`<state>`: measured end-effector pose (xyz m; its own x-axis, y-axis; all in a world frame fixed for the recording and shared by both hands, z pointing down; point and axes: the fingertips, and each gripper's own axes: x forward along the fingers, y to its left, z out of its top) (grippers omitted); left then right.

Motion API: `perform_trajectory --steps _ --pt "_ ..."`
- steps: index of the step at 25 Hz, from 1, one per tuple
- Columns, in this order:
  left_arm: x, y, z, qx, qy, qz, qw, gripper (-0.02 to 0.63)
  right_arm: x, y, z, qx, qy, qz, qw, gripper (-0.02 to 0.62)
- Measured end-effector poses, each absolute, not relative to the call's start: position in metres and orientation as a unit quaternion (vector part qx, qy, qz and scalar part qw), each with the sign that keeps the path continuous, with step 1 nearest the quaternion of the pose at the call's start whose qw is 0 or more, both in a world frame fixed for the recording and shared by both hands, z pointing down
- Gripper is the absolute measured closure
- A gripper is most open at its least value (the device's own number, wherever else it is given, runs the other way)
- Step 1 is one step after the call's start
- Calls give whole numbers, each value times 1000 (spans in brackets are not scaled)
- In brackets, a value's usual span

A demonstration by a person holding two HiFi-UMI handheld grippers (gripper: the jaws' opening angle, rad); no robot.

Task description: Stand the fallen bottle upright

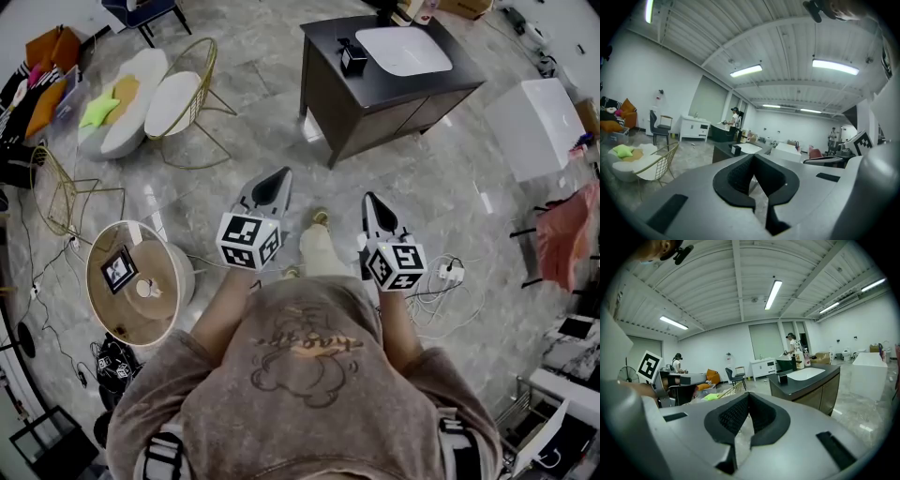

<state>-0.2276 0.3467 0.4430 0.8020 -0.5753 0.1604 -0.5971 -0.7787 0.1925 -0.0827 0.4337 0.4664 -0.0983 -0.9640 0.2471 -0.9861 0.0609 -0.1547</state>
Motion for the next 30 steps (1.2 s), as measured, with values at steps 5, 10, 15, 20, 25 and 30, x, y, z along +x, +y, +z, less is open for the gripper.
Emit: perform_trajectory --steps 5,10,15,20,25,30 --pt "-224 314 449 942 -311 47 116 588 -80 400 472 667 -730 140 39 598" --pt "-212 280 450 942 -311 45 119 588 -72 364 474 661 -736 141 40 598" --pt "-190 239 450 940 -313 44 127 588 -48 319 472 658 -738 144 40 598" --pt "-166 192 447 938 -318 45 134 588 -23 270 466 649 -745 148 45 598" --pt "-135 146 442 935 -324 43 140 588 6 222 461 640 -752 152 44 598" --pt "-103 104 437 934 -326 44 143 588 36 178 457 635 -756 153 47 598"
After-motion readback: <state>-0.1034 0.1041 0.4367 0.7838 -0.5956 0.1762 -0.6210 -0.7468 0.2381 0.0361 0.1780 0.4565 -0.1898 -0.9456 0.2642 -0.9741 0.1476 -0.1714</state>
